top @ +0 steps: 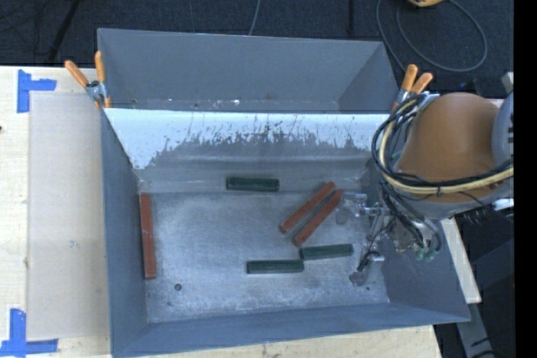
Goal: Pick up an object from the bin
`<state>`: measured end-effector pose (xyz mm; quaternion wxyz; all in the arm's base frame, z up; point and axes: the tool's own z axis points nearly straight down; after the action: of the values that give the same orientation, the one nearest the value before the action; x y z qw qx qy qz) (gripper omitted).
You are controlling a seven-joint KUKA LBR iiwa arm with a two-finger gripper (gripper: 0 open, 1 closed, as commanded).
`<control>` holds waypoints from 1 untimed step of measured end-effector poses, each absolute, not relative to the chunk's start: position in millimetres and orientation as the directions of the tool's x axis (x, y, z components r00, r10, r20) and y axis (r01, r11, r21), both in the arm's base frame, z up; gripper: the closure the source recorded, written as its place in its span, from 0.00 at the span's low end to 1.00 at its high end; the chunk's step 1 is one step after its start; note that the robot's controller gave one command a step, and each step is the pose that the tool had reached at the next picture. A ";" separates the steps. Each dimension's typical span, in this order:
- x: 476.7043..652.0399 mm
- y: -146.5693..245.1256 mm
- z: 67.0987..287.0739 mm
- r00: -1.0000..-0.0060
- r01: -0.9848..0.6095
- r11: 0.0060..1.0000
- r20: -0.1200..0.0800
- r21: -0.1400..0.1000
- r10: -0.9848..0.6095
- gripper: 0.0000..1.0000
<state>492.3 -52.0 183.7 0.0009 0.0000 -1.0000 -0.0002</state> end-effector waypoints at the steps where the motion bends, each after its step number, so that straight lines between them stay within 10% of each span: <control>1: 485.5 -33.3 124.4 -1.000 0.021 1.000 -0.004 0.000 0.021 0.00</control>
Offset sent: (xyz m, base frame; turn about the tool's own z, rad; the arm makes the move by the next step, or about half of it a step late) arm -0.0102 0.0392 -0.0520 0.0165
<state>485.5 -33.3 124.4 -0.0022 -0.0104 -0.9999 0.0000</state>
